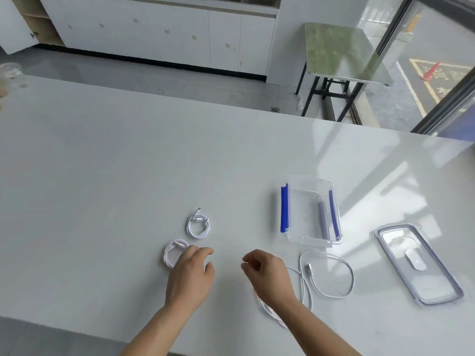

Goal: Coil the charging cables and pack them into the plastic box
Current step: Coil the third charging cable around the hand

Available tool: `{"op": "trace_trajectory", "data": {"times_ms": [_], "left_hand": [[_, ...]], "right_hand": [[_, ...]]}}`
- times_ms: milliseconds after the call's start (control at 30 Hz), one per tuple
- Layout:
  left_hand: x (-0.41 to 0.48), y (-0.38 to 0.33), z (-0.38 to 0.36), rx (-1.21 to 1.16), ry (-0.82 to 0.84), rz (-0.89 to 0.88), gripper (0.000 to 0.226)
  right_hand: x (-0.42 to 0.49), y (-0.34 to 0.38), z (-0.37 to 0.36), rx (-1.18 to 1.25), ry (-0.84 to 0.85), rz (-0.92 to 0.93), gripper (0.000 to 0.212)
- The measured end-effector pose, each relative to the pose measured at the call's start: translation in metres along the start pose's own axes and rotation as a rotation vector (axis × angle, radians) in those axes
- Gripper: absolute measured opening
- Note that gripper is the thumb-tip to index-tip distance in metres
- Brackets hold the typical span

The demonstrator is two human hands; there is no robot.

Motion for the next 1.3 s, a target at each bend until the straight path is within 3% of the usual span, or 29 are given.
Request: {"op": "trace_trajectory", "data": {"times_ms": [467,600,800,967,1100,1167,1300], "left_hand": [[-0.015,-0.107,-0.101,0.146,0.286,-0.187,0.033],[-0.018,-0.13,-0.118,0.141,0.344,-0.199,0.033],[-0.018,-0.137,-0.125,-0.017,0.4,-0.104,0.027],[-0.022,-0.144,-0.126,-0.285,0.502,-0.068,0.014],[-0.03,-0.172,-0.126,-0.789,0.677,0.049,0.039],[-0.035,-0.193,-0.119,-0.927,0.75,0.013,0.046],[-0.035,-0.212,-0.094,-1.254,0.67,-0.014,0.042]], "right_hand": [[-0.078,-0.128,0.096,-0.248,-0.26,-0.171,0.013],[-0.075,-0.146,0.098,-0.356,-0.222,-0.161,0.023],[-0.061,-0.152,0.089,-0.521,-0.186,-0.101,0.014],[-0.069,-0.136,0.104,-0.401,-0.28,0.005,0.008],[-0.088,-0.1,0.118,-0.148,-0.379,0.086,0.011],[-0.097,-0.079,0.117,-0.101,-0.386,0.15,0.015],[-0.11,-0.043,0.114,-0.088,-0.407,0.264,0.011]]}}
Point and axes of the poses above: each hand's wrist, its own x-axis towards the middle knuckle, its own z-axis out of the back of the hand, y = z × x, the point moved 7 cm from there along x, towards the middle knuckle, and after that the axes turned 15 degrees about y, right-handed, at the moved point
